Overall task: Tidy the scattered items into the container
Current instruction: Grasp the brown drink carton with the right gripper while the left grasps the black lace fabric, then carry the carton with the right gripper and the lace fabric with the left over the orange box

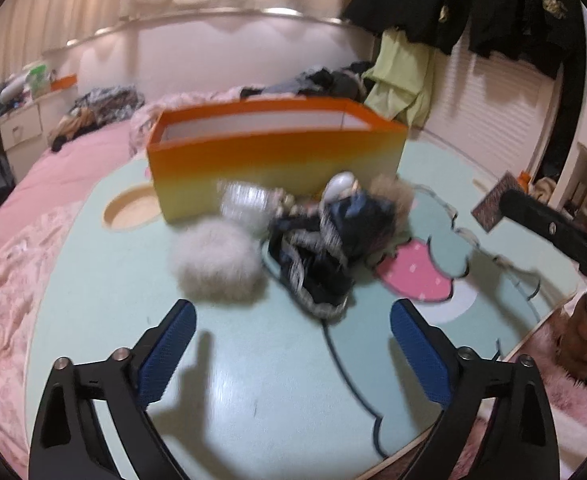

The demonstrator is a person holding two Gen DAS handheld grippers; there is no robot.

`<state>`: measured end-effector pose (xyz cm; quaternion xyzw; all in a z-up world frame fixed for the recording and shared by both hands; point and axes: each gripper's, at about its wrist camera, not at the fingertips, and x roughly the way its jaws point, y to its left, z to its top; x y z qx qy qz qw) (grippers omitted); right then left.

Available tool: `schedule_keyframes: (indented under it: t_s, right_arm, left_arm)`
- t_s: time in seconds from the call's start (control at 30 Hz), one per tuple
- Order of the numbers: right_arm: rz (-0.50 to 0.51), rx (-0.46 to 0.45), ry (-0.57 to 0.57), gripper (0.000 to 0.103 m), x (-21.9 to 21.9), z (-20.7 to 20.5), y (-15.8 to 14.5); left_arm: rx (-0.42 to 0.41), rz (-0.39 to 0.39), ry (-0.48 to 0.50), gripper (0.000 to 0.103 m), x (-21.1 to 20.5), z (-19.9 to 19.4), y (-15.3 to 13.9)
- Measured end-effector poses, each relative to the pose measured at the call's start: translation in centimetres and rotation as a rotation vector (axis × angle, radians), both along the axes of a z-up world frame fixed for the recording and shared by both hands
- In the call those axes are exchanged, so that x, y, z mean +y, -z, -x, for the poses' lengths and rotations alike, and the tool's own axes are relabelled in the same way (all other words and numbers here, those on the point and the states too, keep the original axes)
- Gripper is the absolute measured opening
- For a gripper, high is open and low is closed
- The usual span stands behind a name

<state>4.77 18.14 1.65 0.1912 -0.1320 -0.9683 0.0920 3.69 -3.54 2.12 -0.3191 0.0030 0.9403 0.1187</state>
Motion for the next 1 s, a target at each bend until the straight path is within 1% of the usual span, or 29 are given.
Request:
schedule_keyframes:
  t_s: [0.13,0.2,0.23,0.27,0.3,0.33,0.37,0.4,0.43,0.53,0.6,0.73,0.8,0.9,1.0]
  right_arm:
    - [0.001,0.024,0.018,0.056,0.0,-0.3,-0.4]
    - [0.004,0.021,0.017,0.056,0.0,-0.1,-0.4]
    - [0.006,0.02,0.018,0.056,0.0,-0.1,-0.4]
    - [0.01,0.02,0.017,0.056,0.0,0.0,-0.4]
    - [0.014,0.021,0.019,0.056,0.1,-0.1,-0.4]
    - [0.017,0.022,0.022,0.056,0.2,-0.2,-0.4]
    - [0.021,0.021,0.022,0.056,0.3,-0.2,-0.3]
    - [0.028,0.018,0.023,0.056,0.5,-0.1,-0.3]
    - [0.033,0.015,0.024,0.056,0.5,-0.1,-0.2]
    - [0.051,0.012,0.029,0.056,0.9,0.0,0.0]
    - [0.06,0.016,0.035,0.056,1.2,-0.1,0.0]
    - [0.07,0.016,0.038,0.056,1.3,-0.1,0.1]
    - [0.07,0.017,0.04,0.056,1.3,0.0,0.0]
    - [0.069,0.02,0.041,0.056,1.4,0.0,0.0]
    - [0.076,0.015,0.033,0.056,1.6,0.5,-0.2]
  left_arm:
    - [0.096,-0.011,0.057,0.095,1.4,1.1,-1.8]
    - [0.093,0.002,0.082,0.093,2.3,2.0,-2.0]
    - [0.08,0.011,0.09,0.083,2.8,2.6,-1.8]
    - [0.053,0.022,0.099,0.076,3.3,3.3,-1.6]
    - [0.018,0.039,0.1,0.064,3.7,3.9,-1.2]
    - [-0.013,0.06,0.097,0.055,4.0,4.3,-0.8]
    - [-0.037,0.075,0.097,0.049,4.2,4.6,-0.5]
    - [-0.046,0.083,0.101,0.039,4.3,4.7,-0.4]
    - [-0.039,0.085,0.108,0.032,4.4,4.3,-0.3]
    - [-0.003,0.044,0.146,0.027,4.0,3.1,-0.7]
    - [0.012,0.013,0.154,0.025,3.5,2.3,-1.0]
    - [0.038,-0.072,0.188,0.024,1.9,0.2,-2.1]
    - [0.051,-0.095,0.199,0.024,1.1,-0.6,-2.8]
    - [0.091,-0.091,0.171,0.024,0.1,-1.2,-4.4]
    - [0.121,-0.109,0.124,0.024,-1.2,-0.6,-6.3]
